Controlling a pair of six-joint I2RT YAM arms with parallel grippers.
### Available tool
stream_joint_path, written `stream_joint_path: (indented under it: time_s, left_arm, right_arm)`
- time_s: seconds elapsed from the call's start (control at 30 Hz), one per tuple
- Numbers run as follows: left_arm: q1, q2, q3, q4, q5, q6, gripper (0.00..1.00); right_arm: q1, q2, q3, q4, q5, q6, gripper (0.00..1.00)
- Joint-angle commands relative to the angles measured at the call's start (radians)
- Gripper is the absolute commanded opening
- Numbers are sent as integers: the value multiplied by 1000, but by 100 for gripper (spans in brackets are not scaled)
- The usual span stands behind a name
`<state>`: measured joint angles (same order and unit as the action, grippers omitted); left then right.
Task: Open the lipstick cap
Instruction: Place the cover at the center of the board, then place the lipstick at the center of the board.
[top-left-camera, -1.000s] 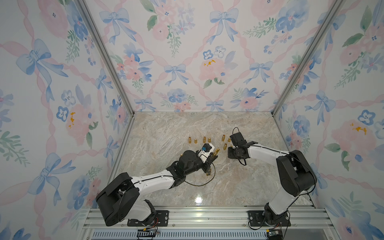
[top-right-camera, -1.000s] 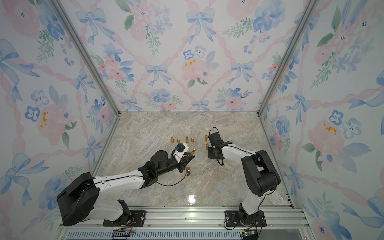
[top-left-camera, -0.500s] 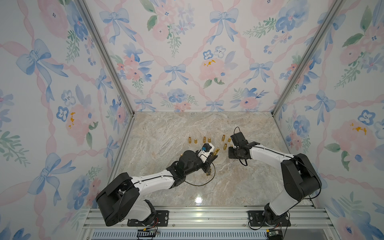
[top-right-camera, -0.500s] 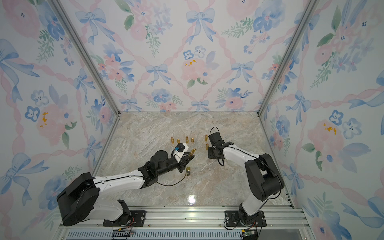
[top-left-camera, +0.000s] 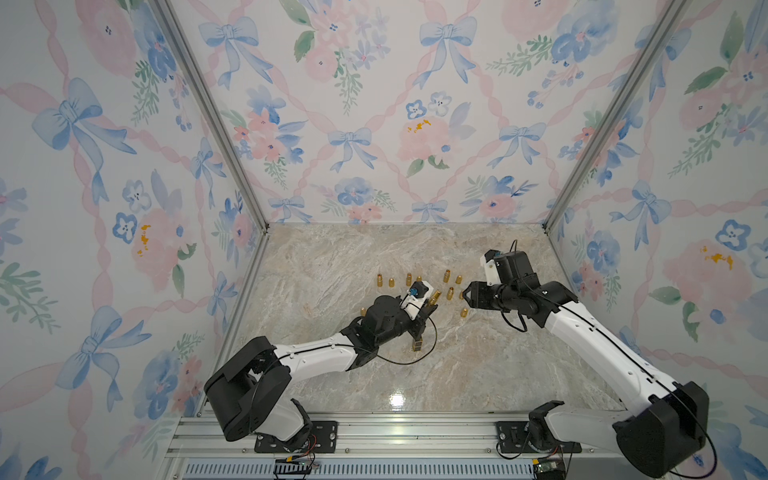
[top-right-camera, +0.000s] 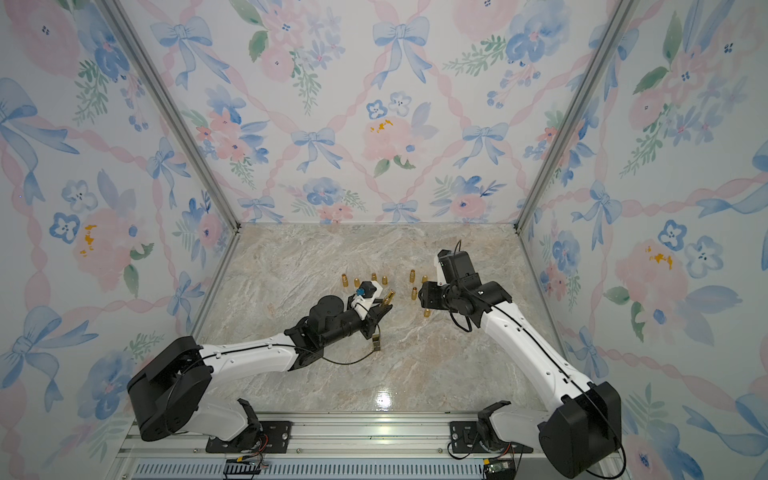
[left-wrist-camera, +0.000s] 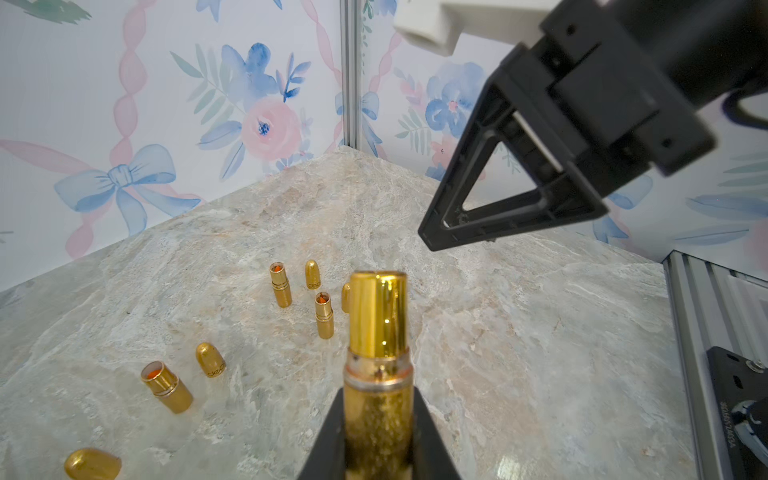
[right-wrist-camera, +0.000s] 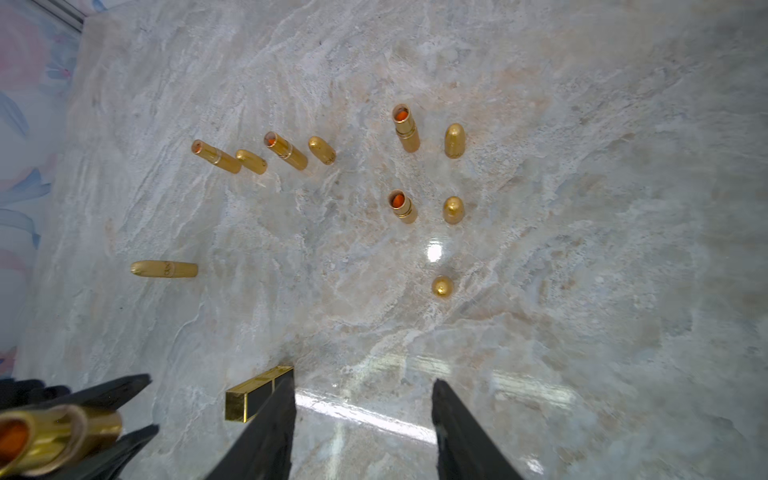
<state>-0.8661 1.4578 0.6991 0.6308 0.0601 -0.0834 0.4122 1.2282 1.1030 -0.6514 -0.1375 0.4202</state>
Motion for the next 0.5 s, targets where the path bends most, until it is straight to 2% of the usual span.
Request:
stream_joint_path:
  time_s: [0.0, 0.13, 0.23, 0.47]
  left_arm:
    - [-6, 18, 48, 14, -30, -16, 0]
    - [-5, 22, 60, 14, -32, -19, 0]
    - [-5, 18, 60, 14, -14, -16, 0]
    - [-7, 14, 56, 14, 37, -3, 0]
  right_arm:
    - [-1, -37, 35, -34, -218, 61, 55]
    - [15, -38, 43, 50, -354, 136, 55]
    - [31, -15, 47, 108, -411, 169, 55]
    - [88, 79, 92, 134, -407, 155, 53]
